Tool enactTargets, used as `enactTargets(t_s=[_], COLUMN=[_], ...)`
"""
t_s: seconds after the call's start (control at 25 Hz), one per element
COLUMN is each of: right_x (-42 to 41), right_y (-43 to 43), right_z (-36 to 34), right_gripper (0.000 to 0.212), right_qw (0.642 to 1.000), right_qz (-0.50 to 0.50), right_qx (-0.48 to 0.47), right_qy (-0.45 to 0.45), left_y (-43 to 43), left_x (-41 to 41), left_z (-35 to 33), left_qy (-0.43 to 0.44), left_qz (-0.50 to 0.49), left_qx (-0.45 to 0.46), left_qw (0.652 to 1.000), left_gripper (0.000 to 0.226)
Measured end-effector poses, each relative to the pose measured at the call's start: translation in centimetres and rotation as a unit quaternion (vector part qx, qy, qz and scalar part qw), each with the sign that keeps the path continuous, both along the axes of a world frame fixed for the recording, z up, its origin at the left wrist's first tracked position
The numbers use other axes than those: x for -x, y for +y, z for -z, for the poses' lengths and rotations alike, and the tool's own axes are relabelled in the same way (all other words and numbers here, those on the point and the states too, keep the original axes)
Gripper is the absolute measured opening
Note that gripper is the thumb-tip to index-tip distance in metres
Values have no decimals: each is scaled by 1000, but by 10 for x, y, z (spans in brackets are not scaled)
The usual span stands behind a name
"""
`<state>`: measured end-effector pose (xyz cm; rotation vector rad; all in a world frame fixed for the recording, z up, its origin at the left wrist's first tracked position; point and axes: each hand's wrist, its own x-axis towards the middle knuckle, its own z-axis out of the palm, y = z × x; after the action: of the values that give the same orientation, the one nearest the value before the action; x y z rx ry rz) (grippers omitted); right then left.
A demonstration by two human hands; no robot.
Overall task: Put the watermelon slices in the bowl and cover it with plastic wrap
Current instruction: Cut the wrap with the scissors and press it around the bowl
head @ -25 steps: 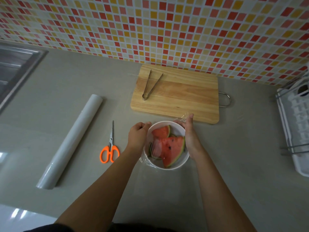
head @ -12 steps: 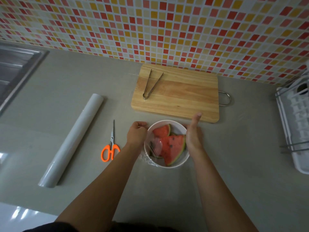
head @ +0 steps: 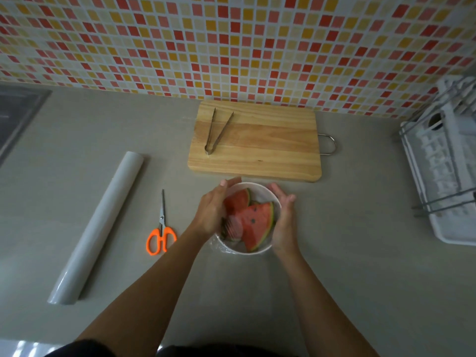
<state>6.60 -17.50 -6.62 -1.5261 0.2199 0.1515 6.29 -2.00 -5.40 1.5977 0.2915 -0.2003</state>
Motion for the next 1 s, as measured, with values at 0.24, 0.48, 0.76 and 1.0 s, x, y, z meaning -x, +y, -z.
enactTargets(t_s=[0.24, 0.48, 0.76, 1.0], right_x=[-10, -1, 1, -36], right_y=[3, -13, 3, -16], right_z=[8, -1, 3, -11], right_gripper=[96, 118, 87, 105], right_qw=[993, 996, 994, 995], right_qz=[10, 67, 54, -25], right_qx=[-29, 57, -71, 27], right_qy=[111, 3, 68, 94], left_y=[-4, 14, 2, -20], left_x=[-7, -12, -37, -7], left_z=[-5, -15, -8, 2], left_qy=[41, -41, 63, 91], left_qz=[-24, 39, 134, -39], left_qx=[-96, -189, 21, -8], left_qw=[994, 980, 989, 995], left_gripper=[61, 62, 69, 79])
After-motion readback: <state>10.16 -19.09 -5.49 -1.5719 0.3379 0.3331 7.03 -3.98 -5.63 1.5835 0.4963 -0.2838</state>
